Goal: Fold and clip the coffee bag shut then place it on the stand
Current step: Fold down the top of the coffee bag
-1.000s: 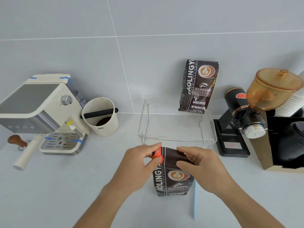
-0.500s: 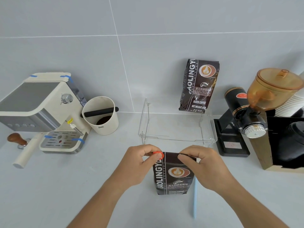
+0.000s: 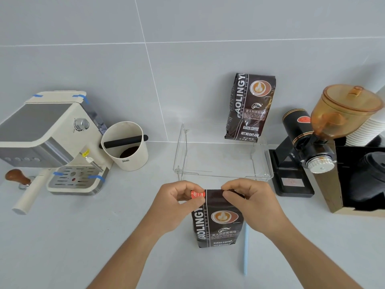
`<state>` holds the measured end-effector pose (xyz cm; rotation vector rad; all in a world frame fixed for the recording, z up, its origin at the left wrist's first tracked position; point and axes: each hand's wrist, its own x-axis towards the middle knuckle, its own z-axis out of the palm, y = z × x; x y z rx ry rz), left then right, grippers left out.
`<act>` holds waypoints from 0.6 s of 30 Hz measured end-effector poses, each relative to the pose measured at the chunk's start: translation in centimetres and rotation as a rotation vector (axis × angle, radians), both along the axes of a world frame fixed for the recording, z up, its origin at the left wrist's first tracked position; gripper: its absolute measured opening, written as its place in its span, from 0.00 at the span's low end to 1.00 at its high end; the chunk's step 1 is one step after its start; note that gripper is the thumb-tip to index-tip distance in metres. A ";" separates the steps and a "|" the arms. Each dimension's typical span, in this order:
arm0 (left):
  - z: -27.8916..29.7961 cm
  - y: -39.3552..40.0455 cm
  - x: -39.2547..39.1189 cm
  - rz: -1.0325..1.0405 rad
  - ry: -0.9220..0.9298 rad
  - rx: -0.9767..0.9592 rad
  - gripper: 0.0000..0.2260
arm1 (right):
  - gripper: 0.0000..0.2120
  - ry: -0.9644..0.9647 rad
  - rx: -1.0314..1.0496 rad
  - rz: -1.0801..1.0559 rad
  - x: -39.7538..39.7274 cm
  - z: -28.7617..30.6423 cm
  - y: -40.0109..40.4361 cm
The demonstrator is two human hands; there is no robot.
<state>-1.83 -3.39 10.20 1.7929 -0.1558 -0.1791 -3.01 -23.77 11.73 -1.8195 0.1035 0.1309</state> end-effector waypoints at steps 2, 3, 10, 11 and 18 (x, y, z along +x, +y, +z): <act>-0.3 0.1 -0.2 -0.035 0.002 0.018 0.17 | 0.13 0.040 0.007 -0.013 0.3 0.0 -0.1; -0.4 0.2 -0.2 -0.048 0.004 0.025 0.19 | 0.12 0.057 0.009 -0.012 0.4 -0.1 -0.1; -1.4 -0.4 -0.3 0.000 0.067 -0.084 0.16 | 0.07 0.144 -0.003 0.119 0.9 -0.1 -0.9; -1.5 -0.4 -0.3 0.010 0.085 -0.092 0.15 | 0.09 0.151 -0.017 0.178 0.9 -0.1 -1.1; -1.8 -0.2 -0.5 0.026 0.129 -0.073 0.17 | 0.13 0.063 -0.281 0.290 0.4 -0.4 -1.5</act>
